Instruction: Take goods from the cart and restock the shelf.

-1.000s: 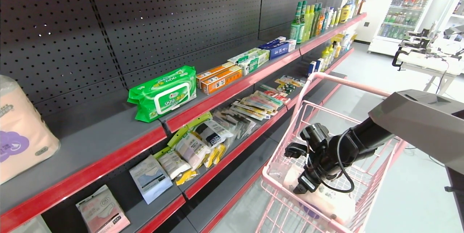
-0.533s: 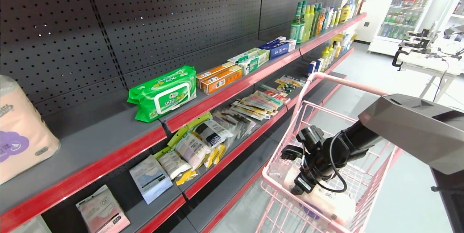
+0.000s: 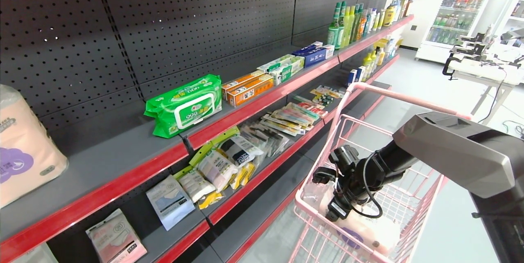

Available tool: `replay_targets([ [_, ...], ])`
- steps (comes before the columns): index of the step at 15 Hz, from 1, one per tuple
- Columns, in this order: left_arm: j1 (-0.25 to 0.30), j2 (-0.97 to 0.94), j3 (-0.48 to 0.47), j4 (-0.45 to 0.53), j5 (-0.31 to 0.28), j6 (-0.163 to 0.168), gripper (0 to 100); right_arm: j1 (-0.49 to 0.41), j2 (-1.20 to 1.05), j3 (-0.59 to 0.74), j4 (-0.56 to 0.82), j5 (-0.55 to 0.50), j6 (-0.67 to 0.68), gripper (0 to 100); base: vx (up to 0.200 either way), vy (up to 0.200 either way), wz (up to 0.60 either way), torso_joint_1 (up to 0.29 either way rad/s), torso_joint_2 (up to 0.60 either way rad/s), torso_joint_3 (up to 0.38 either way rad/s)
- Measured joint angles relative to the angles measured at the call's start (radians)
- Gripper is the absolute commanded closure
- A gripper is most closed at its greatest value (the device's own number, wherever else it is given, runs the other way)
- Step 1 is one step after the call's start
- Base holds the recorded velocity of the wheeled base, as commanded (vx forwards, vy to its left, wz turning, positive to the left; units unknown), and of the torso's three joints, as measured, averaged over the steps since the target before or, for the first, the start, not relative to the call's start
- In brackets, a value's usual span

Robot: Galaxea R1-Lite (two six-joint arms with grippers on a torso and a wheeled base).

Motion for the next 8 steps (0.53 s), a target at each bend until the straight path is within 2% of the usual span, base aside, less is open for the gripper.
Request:
replay_targets([
  [5,0.000,0.000,0.000,0.000,0.000,0.000,0,0.001,0.020,-0.010,-0.002,-0.037,-0.018,0,0.000,0.000,0.00,0.000,0.00,0.000],
  [6,0.000,0.000,0.000,0.000,0.000,0.000,0,0.002,0.023,-0.012,-0.002,-0.041,-0.018,100,0.000,0.000,0.00,0.000,0.00,0.000],
  [8,0.000,0.000,0.000,0.000,0.000,0.000,0,0.001,0.028,-0.012,-0.001,-0.040,-0.019,100,0.000,0.000,0.00,0.000,0.00,0.000],
])
